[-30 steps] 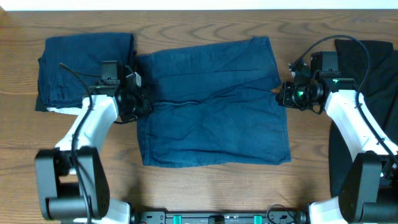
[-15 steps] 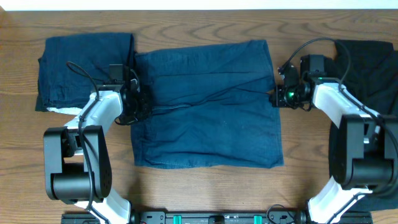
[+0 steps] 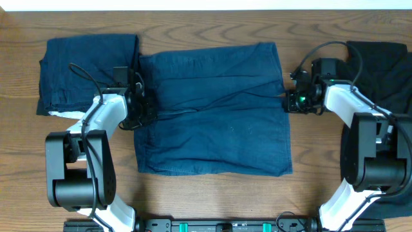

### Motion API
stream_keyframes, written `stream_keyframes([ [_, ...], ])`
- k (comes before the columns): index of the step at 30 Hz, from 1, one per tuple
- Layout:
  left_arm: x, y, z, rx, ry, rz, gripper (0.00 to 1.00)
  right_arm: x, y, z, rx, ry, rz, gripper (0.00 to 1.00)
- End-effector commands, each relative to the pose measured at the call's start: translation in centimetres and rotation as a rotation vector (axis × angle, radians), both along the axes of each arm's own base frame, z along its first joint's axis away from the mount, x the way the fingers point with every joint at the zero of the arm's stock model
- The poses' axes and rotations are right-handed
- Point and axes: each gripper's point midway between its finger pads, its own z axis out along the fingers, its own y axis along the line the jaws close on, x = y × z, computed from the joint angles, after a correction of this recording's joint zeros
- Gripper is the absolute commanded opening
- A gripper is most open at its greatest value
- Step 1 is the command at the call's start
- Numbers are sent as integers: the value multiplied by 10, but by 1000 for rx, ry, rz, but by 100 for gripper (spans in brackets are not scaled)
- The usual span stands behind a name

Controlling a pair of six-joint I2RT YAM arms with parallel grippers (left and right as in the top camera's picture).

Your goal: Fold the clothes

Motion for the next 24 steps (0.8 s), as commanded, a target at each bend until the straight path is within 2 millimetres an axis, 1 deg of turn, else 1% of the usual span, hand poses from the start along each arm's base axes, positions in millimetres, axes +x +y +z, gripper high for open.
stream_keyframes([
  [1,-3,1,-4,34,19,-11,6,-13,-51,-19,-144,78,-142,1],
  [3,0,-6,-1,35,9,-32,6,-6,-55,-7,-123,46,-159,1],
  [5,3,-14,2,35,-1,-54,6,3,-55,10,-77,-2,-166,1],
  [9,11,-31,11,34,-34,-102,6,23,-40,56,40,-128,-127,1],
  [11,17,-39,20,32,-62,-120,7,32,-31,81,80,-198,-85,1],
  [14,24,-43,39,31,-103,-128,7,42,-26,102,92,-260,-62,1],
  [16,28,-43,51,30,-135,-127,7,48,-23,109,93,-291,-52,1],
  [18,31,-41,66,38,-179,-123,9,55,-19,111,90,-322,-37,1],
  [20,32,-40,75,43,-203,-121,12,60,-16,111,89,-344,-27,1],
  [22,33,-40,82,42,-223,-120,17,68,-12,110,88,-371,-15,1],
  [23,33,-40,82,43,-223,-120,25,71,-10,109,89,-380,-11,1],
  [24,32,-40,82,43,-221,-120,29,75,-8,107,89,-390,-5,1],
])
